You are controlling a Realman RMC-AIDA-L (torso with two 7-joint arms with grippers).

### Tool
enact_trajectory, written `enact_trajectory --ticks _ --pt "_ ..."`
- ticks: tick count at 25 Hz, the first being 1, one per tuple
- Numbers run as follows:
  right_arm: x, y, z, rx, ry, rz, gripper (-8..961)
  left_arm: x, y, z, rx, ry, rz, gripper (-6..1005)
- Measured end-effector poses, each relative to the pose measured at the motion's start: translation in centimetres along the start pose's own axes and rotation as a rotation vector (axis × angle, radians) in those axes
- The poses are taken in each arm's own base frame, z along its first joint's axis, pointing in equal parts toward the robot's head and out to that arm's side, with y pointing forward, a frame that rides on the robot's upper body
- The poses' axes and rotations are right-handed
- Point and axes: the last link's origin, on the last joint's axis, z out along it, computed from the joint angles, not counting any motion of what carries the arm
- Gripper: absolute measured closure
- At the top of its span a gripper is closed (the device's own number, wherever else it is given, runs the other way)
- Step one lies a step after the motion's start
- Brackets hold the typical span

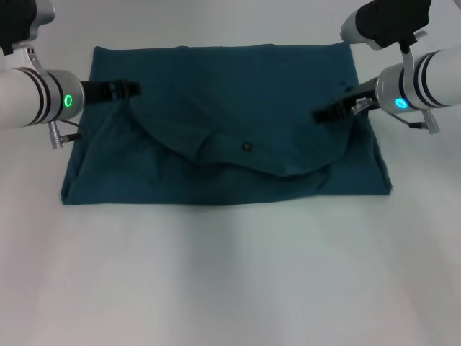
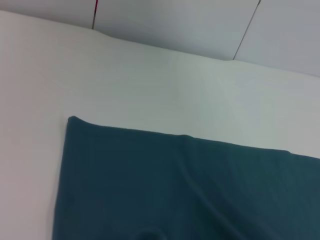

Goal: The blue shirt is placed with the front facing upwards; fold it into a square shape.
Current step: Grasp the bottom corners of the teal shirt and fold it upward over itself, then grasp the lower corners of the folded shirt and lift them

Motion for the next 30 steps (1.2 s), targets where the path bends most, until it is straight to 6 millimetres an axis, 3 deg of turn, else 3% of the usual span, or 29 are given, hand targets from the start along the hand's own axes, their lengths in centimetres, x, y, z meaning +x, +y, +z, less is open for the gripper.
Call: enact_trajectory --ticks 6,22,30 --pt "0.2 1.0 -1.6 -0.072 0.003 0.018 203 -0.5 -0.2 0.0 0.001 -0.01 -0.008 387" --pt "-0.4 0.4 -4.5 -0.1 -0.018 0.143 202 -1.9 -1.2 -0.2 0.005 -0.04 -0.047 385" --pt "1.0 0.8 -6.4 -0.323 -0.039 0.309 203 -2.0 -2.5 -2.3 -0.104 -0.037 -0.199 390"
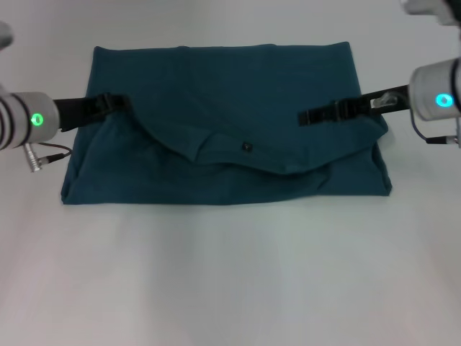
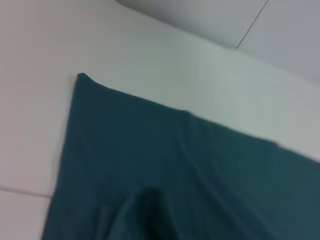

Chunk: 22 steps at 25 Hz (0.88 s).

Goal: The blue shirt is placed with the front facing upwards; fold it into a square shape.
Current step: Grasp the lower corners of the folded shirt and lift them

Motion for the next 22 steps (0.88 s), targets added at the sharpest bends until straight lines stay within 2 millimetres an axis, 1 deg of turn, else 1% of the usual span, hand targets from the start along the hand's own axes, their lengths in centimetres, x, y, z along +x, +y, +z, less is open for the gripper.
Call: enact_trajectory --ticks 4,9,12,15,17,20,22 --pt "1.7 -0.6 -1.9 -0.179 -0.125 0.12 203 -0.5 -1.4 -1.9 -0.105 0.003 -0.114 395" --pt "5.2 -2.4 -4.3 -0.31 -0.286 0.259 203 -1.8 -3.9 -4.1 -0.186 0.02 -0.264 396" --pt "7.2 -3.5 -5.5 -0.36 -0.364 0.333 202 -2.6 -5.2 -5.0 -0.219 0.032 -0.332 390" --pt "8.8 -4.3 -6.0 -0.371 -0.386 0.379 202 -3.5 -6.4 -5.7 -0.253 0.031 -0.391 384" --pt "9.8 -4.6 -6.0 -0.367 -0.384 0.397 202 -4.1 -7.2 -6.0 -0.249 0.031 -0.416 380" --pt "10.7 -4.8 -5.8 -0.358 -0.379 0.4 202 -4.7 -7.8 -5.9 -0.228 0.035 -0.418 374" --pt "10.9 -4.8 -5.7 -0.356 -0.377 0.395 202 -5.3 -8.0 -5.4 -0.205 0.033 -0.395 370"
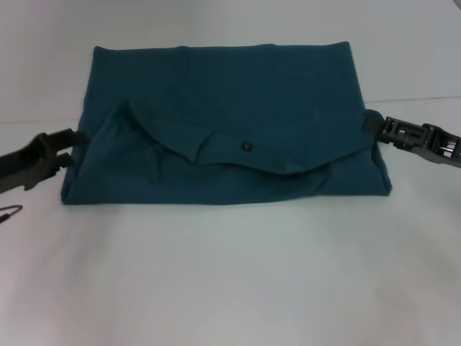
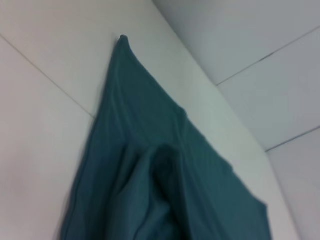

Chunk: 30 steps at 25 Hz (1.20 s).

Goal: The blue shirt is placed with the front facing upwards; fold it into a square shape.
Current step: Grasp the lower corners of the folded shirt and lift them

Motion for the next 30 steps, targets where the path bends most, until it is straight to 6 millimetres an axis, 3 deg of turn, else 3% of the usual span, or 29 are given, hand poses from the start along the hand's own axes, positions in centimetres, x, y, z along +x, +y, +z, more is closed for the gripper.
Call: enact_trajectory --ticks 13,22,30 --pt "0.1 -0.3 -0.4 0.011 -0.001 -0.002 206 -1.1 -0.1 3.0 0.187 -0.111 0.581 345" --pt "0.1 -0.4 -0.4 0.012 -0.006 0.005 206 -1.3 -0.1 3.6 0.22 -0.104 0.508 327" --pt "0.0 -0.4 -0.5 0.013 -0.007 0.005 205 -0.7 0.4 2.8 0.173 -0.106 0.394 311"
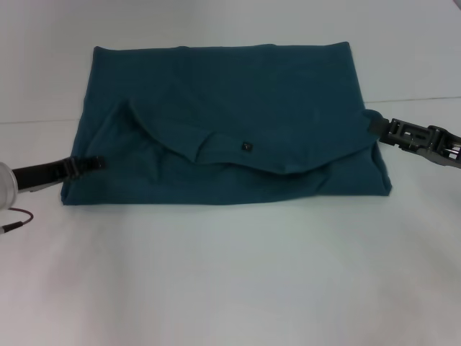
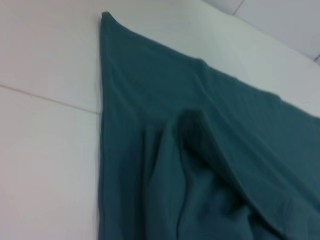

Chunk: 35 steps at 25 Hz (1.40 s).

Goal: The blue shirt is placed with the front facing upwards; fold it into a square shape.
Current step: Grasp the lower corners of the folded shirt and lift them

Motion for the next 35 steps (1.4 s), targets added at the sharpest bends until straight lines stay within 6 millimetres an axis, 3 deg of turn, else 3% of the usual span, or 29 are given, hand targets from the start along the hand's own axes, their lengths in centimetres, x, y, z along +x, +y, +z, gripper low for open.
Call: enact_trajectory --ticks 5,10,19,35 --pt "0.0 0.0 0.0 -0.002 0.0 -0.001 205 0.4 -0.4 -0.2 0.024 0.021 -0.038 301" --pt "0.0 -0.1 -0.1 0.002 -0.003 -0.001 205 0.0 -1.2 0.0 0.088 0.032 -0.083 117" --pt "-0.1 -0.1 -0.2 0.006 -0.004 -0.009 206 -0.6 -0.6 0.9 0.092 -0.003 0.025 126" --pt "-0.1 -0.3 -0.5 0.015 -0.017 -0.007 205 -1.5 -0.3 1.3 0.089 -0.025 0.049 125"
